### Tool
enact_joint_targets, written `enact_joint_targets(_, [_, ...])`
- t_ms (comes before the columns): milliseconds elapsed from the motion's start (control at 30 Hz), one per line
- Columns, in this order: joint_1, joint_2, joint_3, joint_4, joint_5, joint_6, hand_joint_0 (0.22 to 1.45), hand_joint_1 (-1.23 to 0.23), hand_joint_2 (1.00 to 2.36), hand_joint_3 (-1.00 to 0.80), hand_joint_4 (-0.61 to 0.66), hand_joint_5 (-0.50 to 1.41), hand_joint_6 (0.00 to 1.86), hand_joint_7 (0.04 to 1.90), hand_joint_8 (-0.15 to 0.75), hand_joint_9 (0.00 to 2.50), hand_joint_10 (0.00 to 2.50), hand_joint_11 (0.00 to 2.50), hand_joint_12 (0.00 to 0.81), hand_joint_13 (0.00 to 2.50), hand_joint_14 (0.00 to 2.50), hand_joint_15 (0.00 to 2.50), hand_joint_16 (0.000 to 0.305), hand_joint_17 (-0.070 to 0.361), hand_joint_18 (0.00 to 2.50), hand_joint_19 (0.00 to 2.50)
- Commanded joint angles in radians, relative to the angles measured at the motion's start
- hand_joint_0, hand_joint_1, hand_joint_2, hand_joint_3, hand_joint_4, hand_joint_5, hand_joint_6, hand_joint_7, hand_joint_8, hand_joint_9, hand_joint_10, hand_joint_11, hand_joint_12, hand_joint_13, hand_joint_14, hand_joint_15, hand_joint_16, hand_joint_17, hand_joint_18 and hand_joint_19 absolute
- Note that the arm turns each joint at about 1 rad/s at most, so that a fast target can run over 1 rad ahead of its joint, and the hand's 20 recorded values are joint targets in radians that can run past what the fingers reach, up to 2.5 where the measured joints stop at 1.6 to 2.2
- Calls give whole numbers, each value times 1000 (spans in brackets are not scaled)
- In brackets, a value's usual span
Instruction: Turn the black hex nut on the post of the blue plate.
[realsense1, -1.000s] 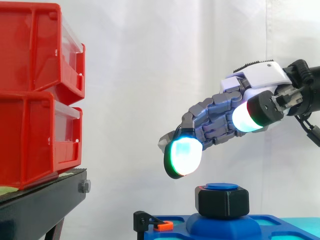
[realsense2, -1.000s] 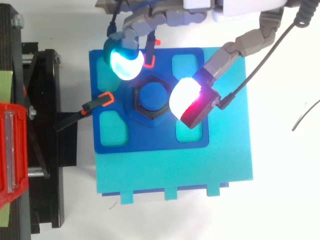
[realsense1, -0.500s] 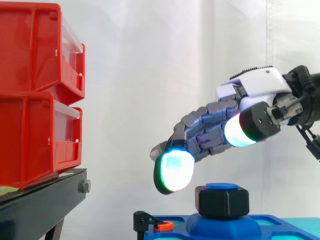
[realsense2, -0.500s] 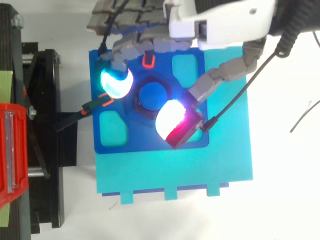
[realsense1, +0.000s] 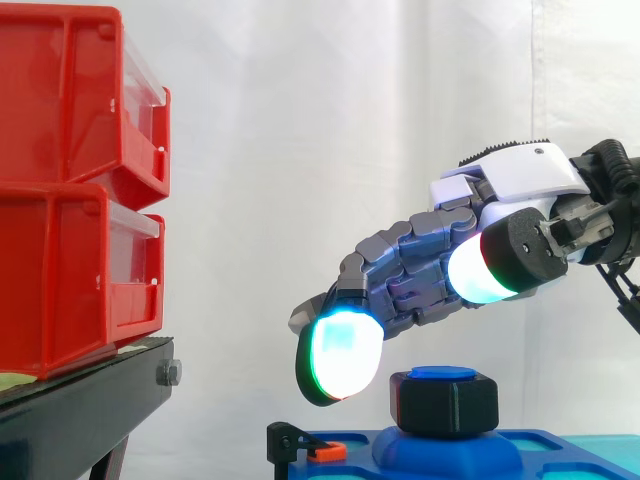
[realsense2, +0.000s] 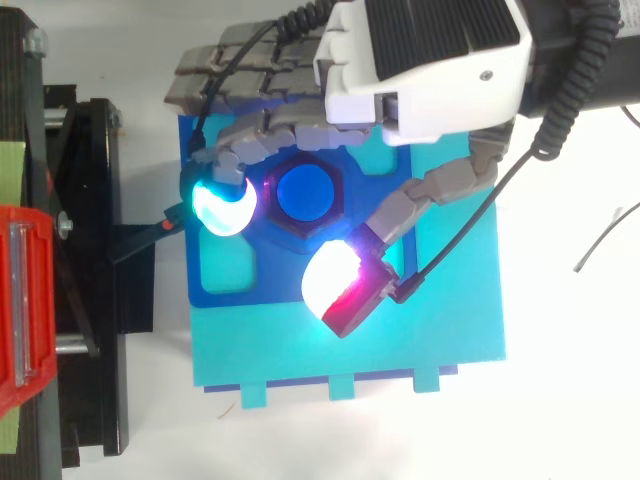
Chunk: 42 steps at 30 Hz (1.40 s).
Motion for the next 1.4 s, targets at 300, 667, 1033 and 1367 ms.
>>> enact_joint_targets(300, [-2,0,-2,-11,-3,-1,425,-468,1000,-500,192,-242,503,931,236,0,0,0,346,0,0,0,46,103,0,0])
enact_joint_targets(667, [-15,0,-2,-10,-14,-12,426,-464,1000,-500,188,-243,503,930,237,0,0,0,345,0,0,0,46,103,0,0])
enact_joint_targets(1033, [-31,0,-2,-13,-29,-26,426,-463,1000,-500,193,-241,503,933,235,0,0,0,346,0,0,0,45,102,0,0])
enact_joint_targets(1367, [-47,0,-2,-31,-43,-38,427,-462,1000,-500,189,-241,503,927,234,0,0,0,345,0,0,0,45,102,0,0])
